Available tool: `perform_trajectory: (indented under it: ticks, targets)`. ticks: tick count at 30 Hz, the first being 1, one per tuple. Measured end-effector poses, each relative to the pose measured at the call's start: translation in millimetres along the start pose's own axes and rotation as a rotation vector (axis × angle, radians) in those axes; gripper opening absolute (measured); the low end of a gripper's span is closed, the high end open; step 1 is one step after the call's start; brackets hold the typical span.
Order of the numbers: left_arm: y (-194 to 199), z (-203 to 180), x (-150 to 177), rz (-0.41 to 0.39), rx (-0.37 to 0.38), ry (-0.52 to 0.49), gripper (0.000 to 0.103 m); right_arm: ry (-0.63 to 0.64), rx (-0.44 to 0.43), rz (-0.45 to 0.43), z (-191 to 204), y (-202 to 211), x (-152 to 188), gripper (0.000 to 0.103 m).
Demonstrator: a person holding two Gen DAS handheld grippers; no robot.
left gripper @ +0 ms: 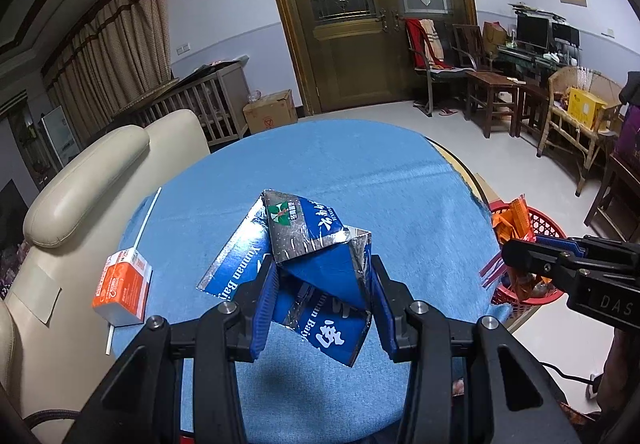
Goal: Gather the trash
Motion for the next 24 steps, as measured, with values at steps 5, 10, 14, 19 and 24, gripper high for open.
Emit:
perform_trajectory:
  ticks: [5, 10, 14, 19, 24]
  targets:
    - [-2.2, -0.5, -1.5, 0.006, -0.001, -0.014, 0.045, -0.009, 0.002, 0.001, -2.5, 0.6, 2.7, 0.031]
    - [-4.5, -4.0, -0.5, 0.013, 0.001, -0.025, 0.045, -0.015, 0.002, 0.002, -4.3, 0.6, 4.3, 0.031]
    - [-6.9, -4.8, 0.6, 0.020, 0.001, -0.030, 0.045, -0.024, 0.000, 0.005, -6.2, 0.2, 5.5, 0.031]
    - [-9.1, -4.3, 0.0, 0.027, -0.002, -0.033, 0.045, -0.033, -0.001, 0.009, -7.8, -0.4, 6.2, 0.031]
    - [-11.3, -5.6, 0.3, 0.033, -0.003, -0.035, 0.045, -0.039, 0.000, 0.010, -10.4, -1.3, 5.3, 0.031]
Point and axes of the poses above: each gripper's, at about its wrist camera, not at the fingertips, and y roughly against the way its jaws point, z to its left, x to its underside, the point moved 9 cm from there along -y, roughly the way its jaws point, and after that the axes turned 13 degrees about y, right-handed, at the moved point
